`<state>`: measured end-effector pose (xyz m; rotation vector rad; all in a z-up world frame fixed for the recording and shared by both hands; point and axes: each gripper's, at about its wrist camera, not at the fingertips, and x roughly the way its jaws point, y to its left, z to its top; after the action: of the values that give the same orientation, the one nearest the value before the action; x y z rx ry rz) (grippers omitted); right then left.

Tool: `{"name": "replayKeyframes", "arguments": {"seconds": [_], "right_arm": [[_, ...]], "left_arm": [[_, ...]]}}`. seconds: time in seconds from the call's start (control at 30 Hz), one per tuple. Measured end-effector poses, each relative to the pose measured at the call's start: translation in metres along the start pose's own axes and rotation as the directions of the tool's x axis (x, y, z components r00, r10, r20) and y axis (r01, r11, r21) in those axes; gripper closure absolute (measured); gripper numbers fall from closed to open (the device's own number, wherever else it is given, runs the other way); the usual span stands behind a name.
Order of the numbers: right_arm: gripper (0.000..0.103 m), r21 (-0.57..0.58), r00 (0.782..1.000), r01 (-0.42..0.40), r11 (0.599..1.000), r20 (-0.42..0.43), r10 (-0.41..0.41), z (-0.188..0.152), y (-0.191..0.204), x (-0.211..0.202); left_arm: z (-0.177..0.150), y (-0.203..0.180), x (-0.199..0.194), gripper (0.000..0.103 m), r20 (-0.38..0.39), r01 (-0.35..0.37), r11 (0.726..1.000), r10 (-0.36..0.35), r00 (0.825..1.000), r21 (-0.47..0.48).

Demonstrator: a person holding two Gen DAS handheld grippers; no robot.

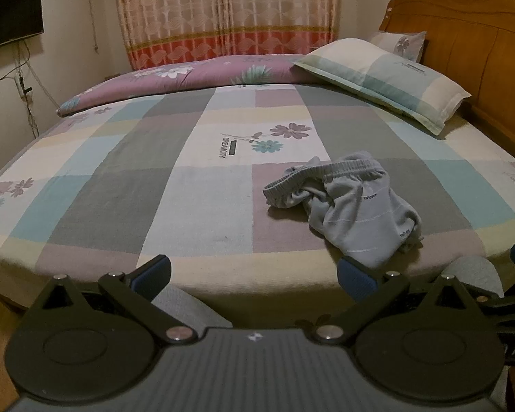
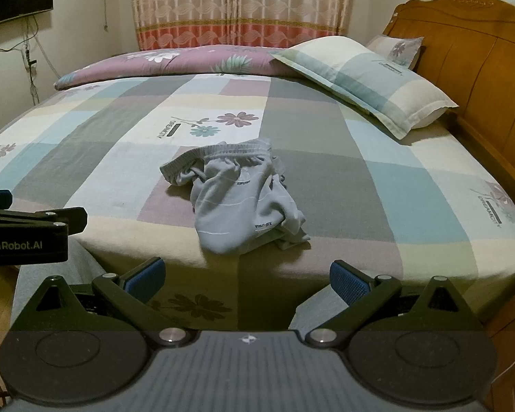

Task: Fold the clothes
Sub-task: 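Move both tools toward the crumpled grey trousers on the bed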

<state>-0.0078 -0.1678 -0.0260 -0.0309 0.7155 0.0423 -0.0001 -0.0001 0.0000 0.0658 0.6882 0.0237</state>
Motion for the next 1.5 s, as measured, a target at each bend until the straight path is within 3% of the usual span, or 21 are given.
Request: {"name": "replayKeyframes", "arguments": {"seconds": [1.13,1.5], "right_arm": [[0.0,-0.032,1.0,0.021,0.999,0.021,-0.02,0.007,0.001,0.001],[0.0,-0.025,0.999,-0.038,0.999,0.011,0.038,0.011,-0.002,0.01]], "left_arm": [[-0.002,-0.001,0.005,0.001,0.011,0.027,1.0,-0.027,1.0,0.001],[-0.003,-0.005,0.017,0.001,0.006,0.083,0.996,-0.083,0.997,0.013]]}}
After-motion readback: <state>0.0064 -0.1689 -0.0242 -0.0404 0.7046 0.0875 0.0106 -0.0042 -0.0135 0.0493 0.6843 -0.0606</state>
